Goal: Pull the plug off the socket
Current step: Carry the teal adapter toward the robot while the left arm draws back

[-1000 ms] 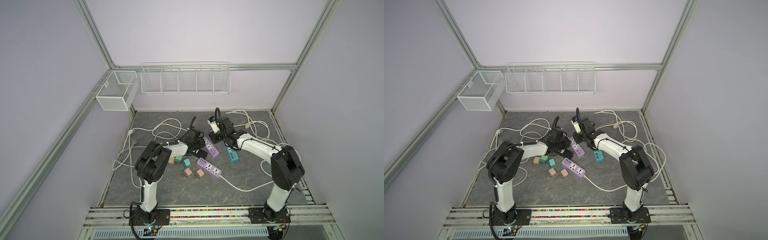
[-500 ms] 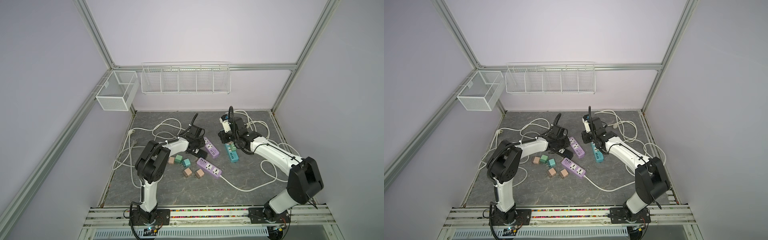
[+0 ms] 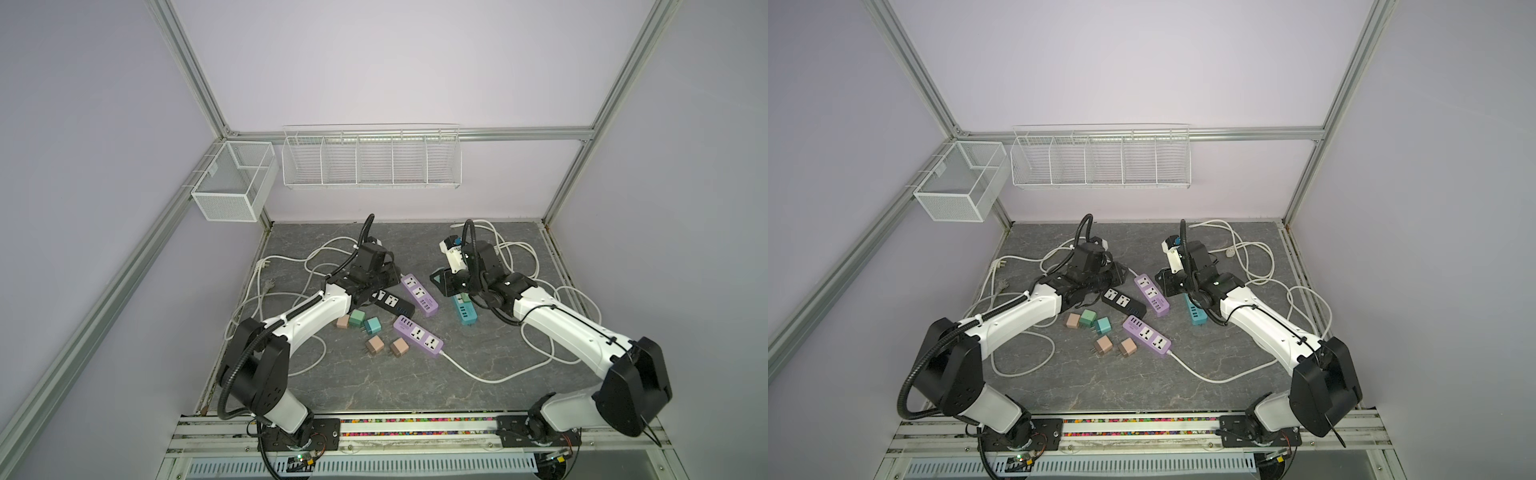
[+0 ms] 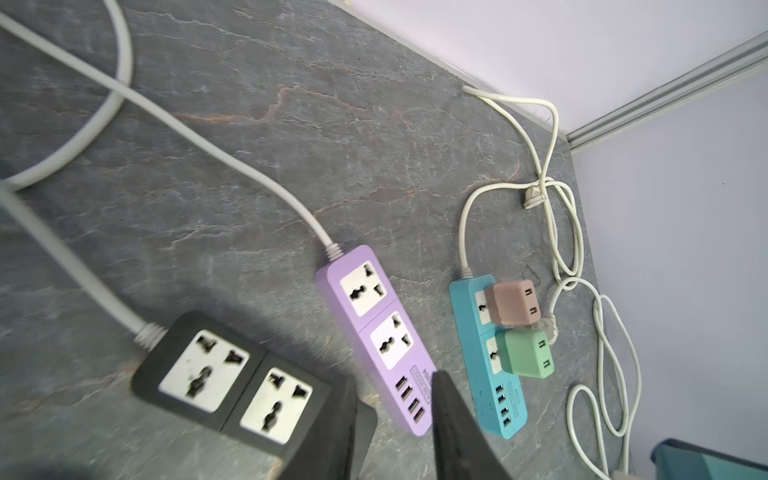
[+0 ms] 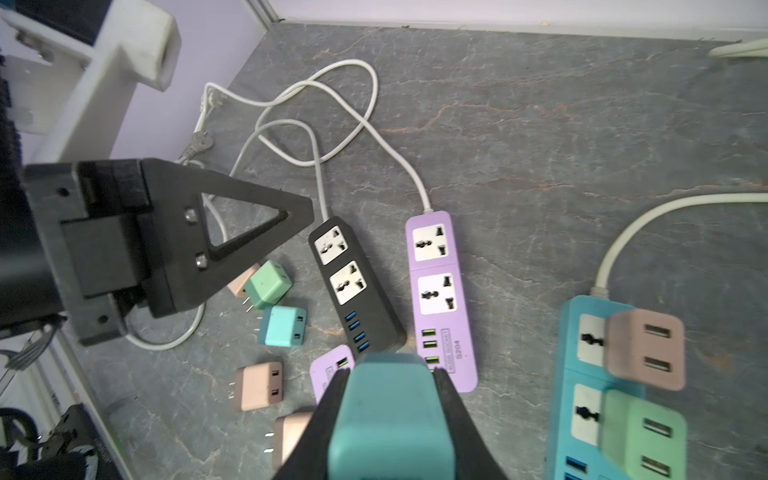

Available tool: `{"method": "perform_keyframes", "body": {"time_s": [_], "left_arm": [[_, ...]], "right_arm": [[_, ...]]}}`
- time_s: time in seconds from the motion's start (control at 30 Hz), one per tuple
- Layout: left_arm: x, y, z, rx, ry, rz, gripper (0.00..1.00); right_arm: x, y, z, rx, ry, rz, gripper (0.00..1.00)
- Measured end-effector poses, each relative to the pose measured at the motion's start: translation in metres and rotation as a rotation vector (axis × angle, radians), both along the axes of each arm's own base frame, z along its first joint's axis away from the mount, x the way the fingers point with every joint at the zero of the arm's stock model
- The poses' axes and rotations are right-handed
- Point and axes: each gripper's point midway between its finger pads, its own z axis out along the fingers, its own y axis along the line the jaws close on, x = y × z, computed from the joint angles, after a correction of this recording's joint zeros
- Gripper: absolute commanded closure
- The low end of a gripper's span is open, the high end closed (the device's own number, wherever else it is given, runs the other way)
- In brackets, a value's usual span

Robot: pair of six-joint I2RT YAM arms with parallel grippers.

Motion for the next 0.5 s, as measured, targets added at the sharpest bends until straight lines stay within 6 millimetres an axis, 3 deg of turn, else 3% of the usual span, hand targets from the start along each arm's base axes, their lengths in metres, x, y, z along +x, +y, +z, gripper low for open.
{"method": "perform_keyframes", "body": {"time_s": [0.2,0.5], "left_arm": [[-0.028,0.047,-0.008,0.050,-0.001,0.075,0.68],[-0.057,0.106,-0.005,0.118,-0.044,0.200,0.65]], "right_arm": [[-0.017,0.041,-0.009,0.037,0.020,0.069,0.85],[-0.021,0.102,-0.065,0.042,0.130,0.111,0.84]]}}
